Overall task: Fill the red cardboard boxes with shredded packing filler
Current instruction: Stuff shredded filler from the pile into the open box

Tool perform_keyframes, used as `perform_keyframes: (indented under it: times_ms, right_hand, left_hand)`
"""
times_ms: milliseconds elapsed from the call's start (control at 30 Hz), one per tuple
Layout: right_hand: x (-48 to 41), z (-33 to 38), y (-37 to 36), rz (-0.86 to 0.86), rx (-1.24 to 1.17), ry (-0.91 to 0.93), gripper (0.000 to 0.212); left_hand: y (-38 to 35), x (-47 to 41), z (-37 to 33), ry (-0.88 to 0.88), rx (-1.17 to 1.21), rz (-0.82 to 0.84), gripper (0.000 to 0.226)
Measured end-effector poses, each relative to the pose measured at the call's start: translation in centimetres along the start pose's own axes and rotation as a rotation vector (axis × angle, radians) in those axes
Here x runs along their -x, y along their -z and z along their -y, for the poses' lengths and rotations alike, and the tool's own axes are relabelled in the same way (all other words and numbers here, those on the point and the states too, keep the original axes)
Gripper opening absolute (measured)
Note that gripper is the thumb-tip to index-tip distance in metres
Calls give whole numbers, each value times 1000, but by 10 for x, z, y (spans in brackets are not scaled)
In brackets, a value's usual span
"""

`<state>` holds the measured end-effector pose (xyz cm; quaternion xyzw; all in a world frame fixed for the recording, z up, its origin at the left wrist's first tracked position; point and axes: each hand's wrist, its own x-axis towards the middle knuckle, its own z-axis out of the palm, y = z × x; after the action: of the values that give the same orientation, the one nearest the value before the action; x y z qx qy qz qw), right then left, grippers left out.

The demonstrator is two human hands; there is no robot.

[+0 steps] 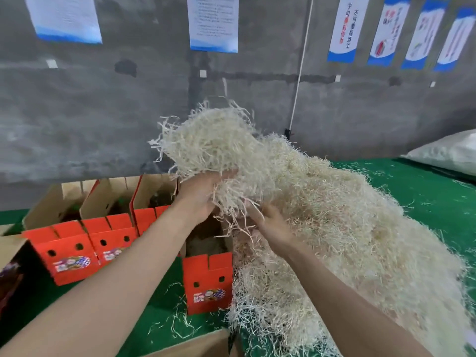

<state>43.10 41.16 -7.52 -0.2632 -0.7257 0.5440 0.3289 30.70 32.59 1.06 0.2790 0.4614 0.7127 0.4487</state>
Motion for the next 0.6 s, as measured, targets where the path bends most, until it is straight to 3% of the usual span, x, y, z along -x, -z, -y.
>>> perform_keyframes:
  times_ms: [100, 167, 200, 267, 333, 400, 467, 567, 600]
  right_hand:
    - [7, -29, -5, -20, 598, 3, 27]
    - [13, -39, -6, 50, 721, -109, 22]
    - [16, -36, -8, 91, 654, -152, 35]
    - [21, -17, -16, 167, 328, -138, 85]
    - [25, 5, -25, 255, 46, -125, 112]
    - [38, 24, -37, 390, -160, -201, 116]
    - [55, 37, -52, 484, -290, -234, 99]
    - [77, 45, -69, 458, -287, -214, 127]
    - [85, 45, -76, 469, -249, -208, 125]
  left_hand:
    - [24, 10, -17, -31, 78, 7, 28]
    - [35, 19, -24, -28, 54, 0, 41]
    - [41, 21, -26, -18, 41, -4, 40]
    - [55, 28, -22, 14, 10, -16, 32]
    - [69, 37, -14, 75, -100, -22, 30]
    - [86, 52, 1, 128, -394, -26, 20]
    - [110, 71, 18, 78, -736, -33, 14]
    - [142, 109, 35, -121, -1212, 62, 28]
    - [149, 122, 40, -116, -1322, 87, 34]
